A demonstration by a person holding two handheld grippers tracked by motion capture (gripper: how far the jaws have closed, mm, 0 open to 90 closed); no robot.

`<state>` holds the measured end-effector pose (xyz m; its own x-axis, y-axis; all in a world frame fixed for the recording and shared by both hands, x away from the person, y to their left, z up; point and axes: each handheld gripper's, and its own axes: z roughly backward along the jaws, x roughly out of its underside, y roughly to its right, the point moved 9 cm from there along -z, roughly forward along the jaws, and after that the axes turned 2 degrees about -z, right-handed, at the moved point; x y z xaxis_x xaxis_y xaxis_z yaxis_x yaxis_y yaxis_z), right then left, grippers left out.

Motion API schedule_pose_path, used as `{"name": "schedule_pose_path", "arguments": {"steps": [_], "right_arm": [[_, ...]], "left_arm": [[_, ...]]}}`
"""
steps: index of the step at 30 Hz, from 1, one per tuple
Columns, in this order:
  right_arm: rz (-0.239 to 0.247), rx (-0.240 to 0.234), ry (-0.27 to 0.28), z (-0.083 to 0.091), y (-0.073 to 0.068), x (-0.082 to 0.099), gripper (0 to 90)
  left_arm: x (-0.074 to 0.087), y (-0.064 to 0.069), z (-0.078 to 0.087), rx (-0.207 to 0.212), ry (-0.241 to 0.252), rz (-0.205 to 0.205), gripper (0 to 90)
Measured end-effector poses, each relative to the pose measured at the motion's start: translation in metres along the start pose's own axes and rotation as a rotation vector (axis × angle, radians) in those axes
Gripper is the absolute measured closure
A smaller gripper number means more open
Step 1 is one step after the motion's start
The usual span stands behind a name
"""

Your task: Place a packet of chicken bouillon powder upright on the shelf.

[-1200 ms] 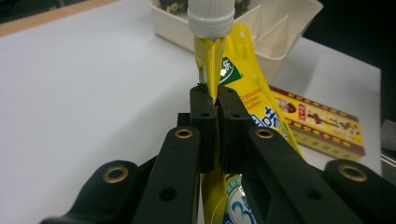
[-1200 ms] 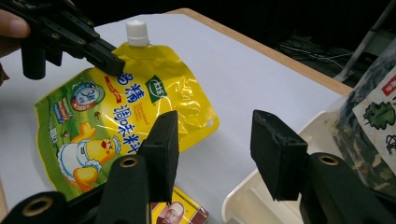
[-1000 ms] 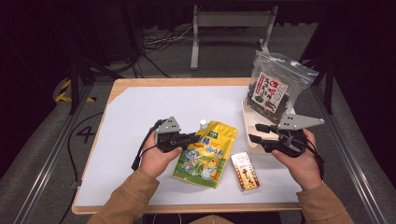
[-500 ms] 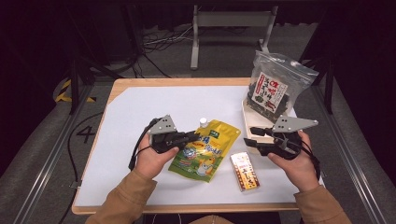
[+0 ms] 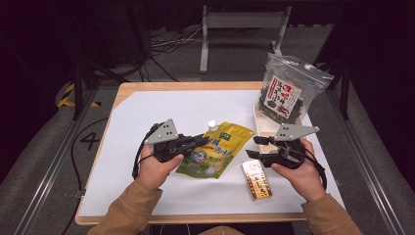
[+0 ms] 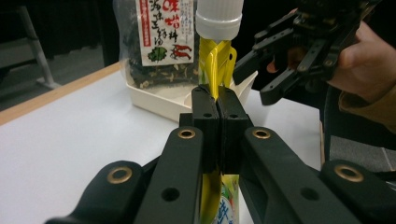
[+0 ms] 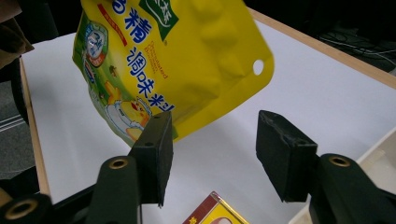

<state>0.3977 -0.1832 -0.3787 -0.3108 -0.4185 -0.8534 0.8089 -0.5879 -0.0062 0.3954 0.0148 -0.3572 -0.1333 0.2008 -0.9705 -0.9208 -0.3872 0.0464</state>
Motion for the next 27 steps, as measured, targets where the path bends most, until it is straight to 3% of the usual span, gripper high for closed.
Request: {"name": "schedule_pose_path", "arguments": {"steps": [5,19,21,24,27], "right_arm": [[-0.007,-0.025,0.0,-0.01,-0.005,-0.002,44.7],[-0.026,-0.137,0.05,-0.028,-0.026,-0.012,44.3],[-0.031,-0.158,0.06,-0.029,-0.028,-0.013,47.2],[-0.025,-0.187,0.074,-0.027,-0.03,-0.015,61.0],[-0.02,-0.197,0.074,-0.026,-0.031,-0.016,67.3]], "left_arm": [[-0.005,0.005,0.001,-0.004,0.023,-0.012,88.6],[-0.012,0.017,-0.001,0.056,0.082,-0.038,88.5],[-0.013,0.017,0.0,0.057,0.086,-0.033,88.5],[-0.012,0.017,-0.001,0.062,0.093,-0.034,88.4],[-0.012,0.017,-0.001,0.06,0.099,-0.029,88.4]]}}
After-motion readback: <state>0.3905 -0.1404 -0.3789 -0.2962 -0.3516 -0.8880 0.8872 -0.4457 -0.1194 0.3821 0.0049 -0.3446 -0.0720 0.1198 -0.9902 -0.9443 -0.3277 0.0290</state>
